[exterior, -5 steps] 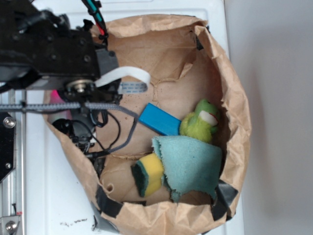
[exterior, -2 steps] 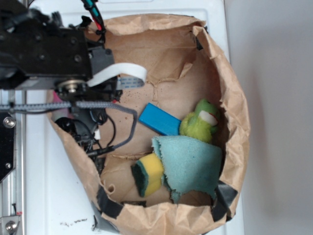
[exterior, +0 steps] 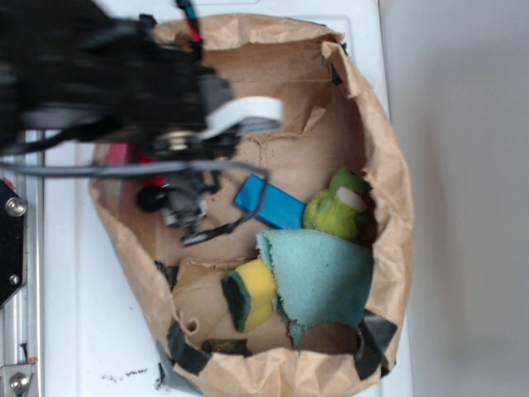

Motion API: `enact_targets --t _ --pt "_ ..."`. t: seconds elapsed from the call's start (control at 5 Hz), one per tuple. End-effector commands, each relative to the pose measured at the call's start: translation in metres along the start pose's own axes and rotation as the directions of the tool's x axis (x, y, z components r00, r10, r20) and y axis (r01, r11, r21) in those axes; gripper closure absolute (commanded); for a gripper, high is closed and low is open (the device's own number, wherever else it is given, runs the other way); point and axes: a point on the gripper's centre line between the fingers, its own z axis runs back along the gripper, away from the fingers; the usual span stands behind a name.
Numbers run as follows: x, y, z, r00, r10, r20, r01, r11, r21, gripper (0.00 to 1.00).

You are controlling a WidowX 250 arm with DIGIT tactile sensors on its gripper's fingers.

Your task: Grab the red paper.

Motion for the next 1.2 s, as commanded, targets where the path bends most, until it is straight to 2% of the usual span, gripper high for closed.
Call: enact_targets --t 0.0,0.2,0.4,1.0 --pt "0.023 0.001 -0.007 0.999 0.013 0.03 -0.015 0.998 0.056 0.0" --pt "0.021 0.0 -0.01 1.0 -0.006 0.03 0.004 0.998 0.063 0.0" --pt "0.017 0.0 -0.009 0.999 0.018 0.046 -0.02 0.999 0.046 1.0" --pt "0.006 -0.003 0.002 0.997 0.011 0.078 -0.013 1.0 0.028 1.0"
